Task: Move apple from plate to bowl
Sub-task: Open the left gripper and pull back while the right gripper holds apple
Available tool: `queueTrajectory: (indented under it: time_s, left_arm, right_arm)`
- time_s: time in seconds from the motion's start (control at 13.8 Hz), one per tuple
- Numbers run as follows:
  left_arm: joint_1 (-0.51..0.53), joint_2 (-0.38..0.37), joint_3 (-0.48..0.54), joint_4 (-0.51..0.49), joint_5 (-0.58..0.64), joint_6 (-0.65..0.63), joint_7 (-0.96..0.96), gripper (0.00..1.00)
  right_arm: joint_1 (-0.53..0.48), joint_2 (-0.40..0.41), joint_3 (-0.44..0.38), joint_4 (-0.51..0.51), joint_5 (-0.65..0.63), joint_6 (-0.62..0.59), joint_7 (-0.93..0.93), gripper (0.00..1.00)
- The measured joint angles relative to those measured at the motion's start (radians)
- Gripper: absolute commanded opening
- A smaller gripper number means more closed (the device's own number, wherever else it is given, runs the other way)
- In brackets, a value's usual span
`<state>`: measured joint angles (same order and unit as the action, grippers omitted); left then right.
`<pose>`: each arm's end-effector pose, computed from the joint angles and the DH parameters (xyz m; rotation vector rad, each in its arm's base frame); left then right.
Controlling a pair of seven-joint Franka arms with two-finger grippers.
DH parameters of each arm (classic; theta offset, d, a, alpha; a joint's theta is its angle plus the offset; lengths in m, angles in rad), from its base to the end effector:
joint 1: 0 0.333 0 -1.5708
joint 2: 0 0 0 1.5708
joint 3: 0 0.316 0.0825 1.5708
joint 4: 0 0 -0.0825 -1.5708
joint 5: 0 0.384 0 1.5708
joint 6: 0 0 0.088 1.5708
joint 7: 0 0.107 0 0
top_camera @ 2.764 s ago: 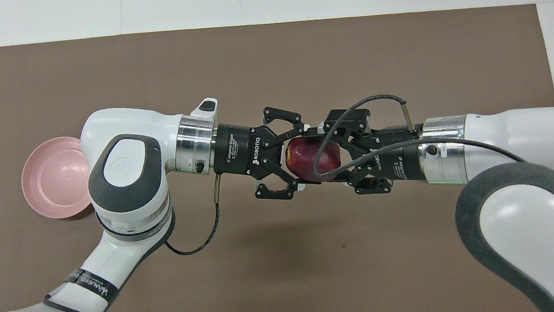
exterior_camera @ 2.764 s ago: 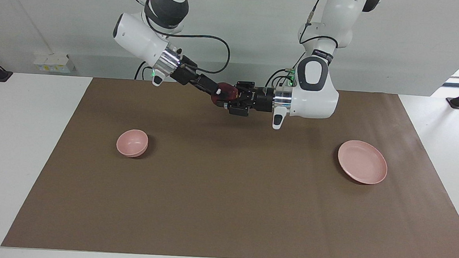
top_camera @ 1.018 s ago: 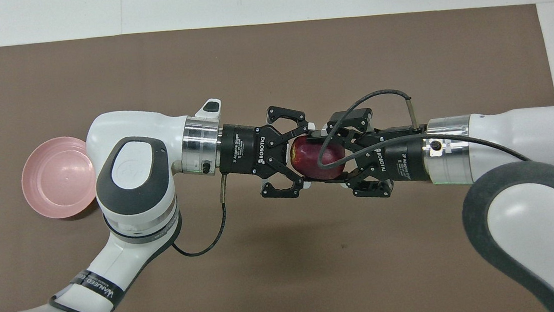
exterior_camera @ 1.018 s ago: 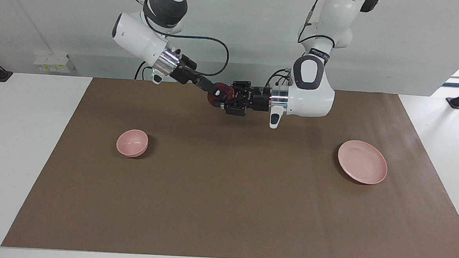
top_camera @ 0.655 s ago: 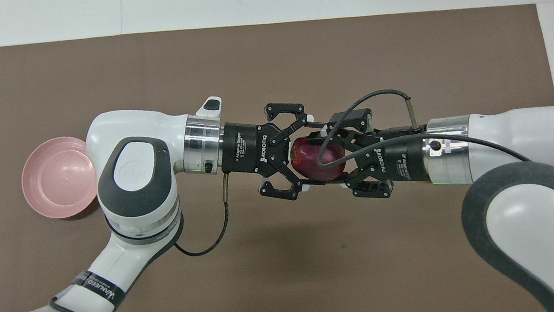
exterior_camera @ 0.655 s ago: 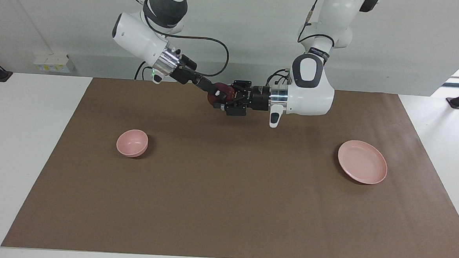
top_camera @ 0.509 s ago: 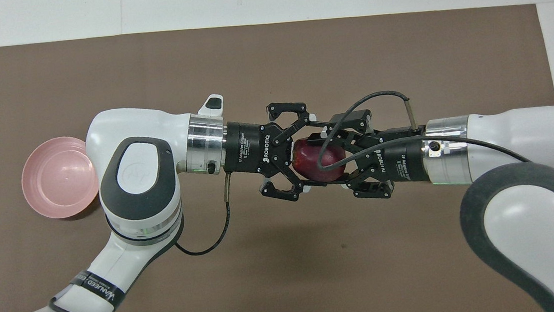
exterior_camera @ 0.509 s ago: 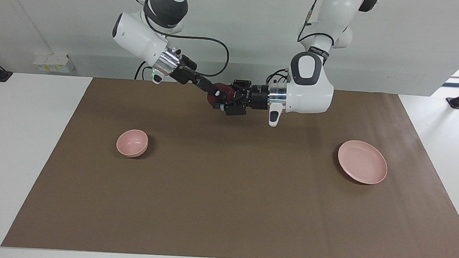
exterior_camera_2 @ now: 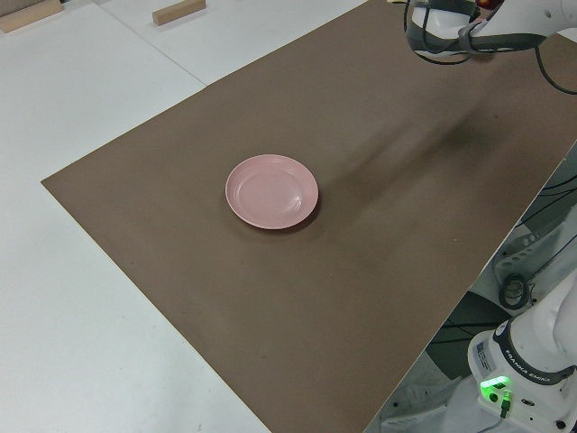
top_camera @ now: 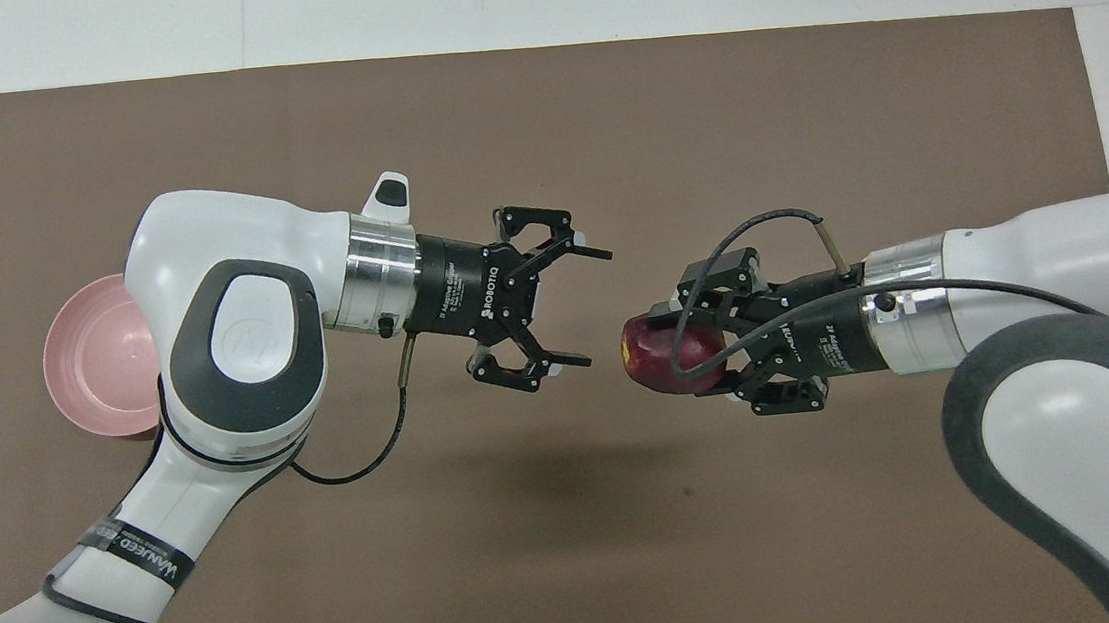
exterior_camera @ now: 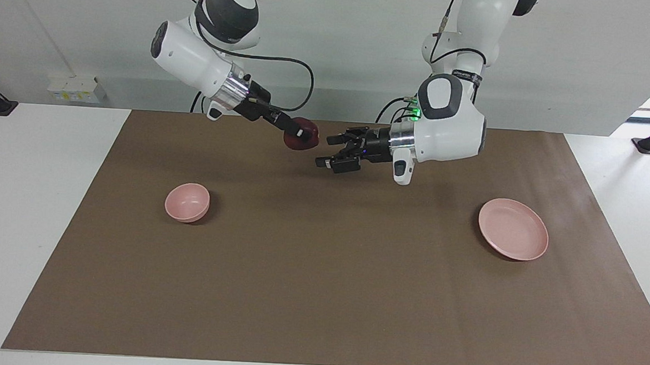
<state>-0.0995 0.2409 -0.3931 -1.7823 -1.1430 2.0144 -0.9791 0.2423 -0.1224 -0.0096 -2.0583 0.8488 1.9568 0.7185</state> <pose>0.5449 -0.3323 0.4654 1.8726 1.0782 -0.9083 0.5040 0.1702 0.5125 -2.2014 0.9494 0.4343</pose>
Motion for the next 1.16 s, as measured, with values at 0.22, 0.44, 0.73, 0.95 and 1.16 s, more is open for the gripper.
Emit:
queueTrajectory:
  time_s: [0.22,0.44,0.73,0.95,1.16]
  left_arm:
    - [0.034,0.001,0.003,0.0,0.178,0.0,0.0,1.0]
    - [0.069,0.003,0.004,0.0,0.352,0.001,0.0,1.0]
    - [0.124,0.006,0.005,0.0,0.549,-0.001,0.089,1.0]
    - [0.168,0.005,0.005,0.001,0.708,-0.008,0.235,1.0]
    - [0.215,0.004,0.005,0.031,0.844,-0.039,0.366,1.0]
  right_arm:
    - [-0.015,-0.001,0.0,-0.001,-0.175,-0.036,-0.008,0.0]
    - [-0.014,-0.001,0.001,-0.002,-0.371,-0.072,-0.032,0.0]
    - [-0.015,0.003,0.001,-0.011,-0.638,-0.076,-0.081,0.0]
    - [-0.03,0.005,0.0,-0.012,-0.86,-0.09,-0.115,0.0]
    - [-0.052,0.009,0.0,-0.014,-1.105,-0.122,-0.169,0.0]
